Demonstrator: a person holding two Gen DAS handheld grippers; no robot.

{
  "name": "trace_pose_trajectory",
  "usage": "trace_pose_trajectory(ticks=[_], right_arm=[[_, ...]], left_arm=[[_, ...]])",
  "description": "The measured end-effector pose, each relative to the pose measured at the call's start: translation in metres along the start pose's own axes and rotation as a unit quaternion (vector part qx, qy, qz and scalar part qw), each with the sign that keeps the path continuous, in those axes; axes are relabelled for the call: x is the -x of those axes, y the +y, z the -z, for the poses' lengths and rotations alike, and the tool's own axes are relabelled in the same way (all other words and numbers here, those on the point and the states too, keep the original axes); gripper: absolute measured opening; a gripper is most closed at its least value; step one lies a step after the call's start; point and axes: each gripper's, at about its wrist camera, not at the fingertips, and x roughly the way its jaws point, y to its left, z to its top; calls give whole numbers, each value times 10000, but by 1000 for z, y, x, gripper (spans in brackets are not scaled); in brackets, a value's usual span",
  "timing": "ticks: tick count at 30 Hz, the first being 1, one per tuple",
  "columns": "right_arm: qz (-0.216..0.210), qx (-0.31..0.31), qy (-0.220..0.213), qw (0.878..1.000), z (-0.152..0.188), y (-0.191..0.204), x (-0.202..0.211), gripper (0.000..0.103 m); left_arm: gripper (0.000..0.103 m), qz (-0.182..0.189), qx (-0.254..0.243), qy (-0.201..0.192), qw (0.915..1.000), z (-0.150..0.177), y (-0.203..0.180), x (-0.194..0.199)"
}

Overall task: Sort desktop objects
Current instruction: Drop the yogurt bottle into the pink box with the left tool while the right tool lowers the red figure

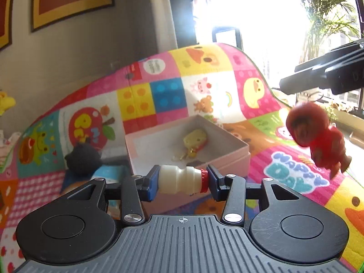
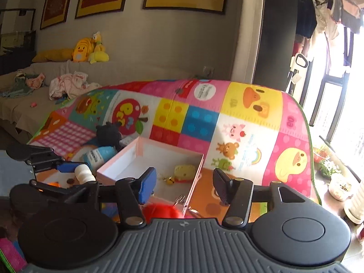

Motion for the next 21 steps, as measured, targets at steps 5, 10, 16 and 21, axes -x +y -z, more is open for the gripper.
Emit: trace_pose_trajectory(ticks=[5, 10, 16, 21], right_arm=[[-186, -166, 194, 9995, -8, -19, -33, 55], [-519, -233, 952, 9938, 55, -17, -53, 82], [-1575, -93, 1474, 9764, 108, 15, -40, 85], [-2437, 376, 1548, 9567, 121, 36, -22, 86]], left_arm=[[48, -118, 422, 180, 9989, -14, 21, -51], [48, -83, 529, 355, 9979, 0, 31, -64], [48, -172, 646, 468, 9967, -11, 40, -97], [49, -457, 630, 704, 9945, -24, 48, -136]])
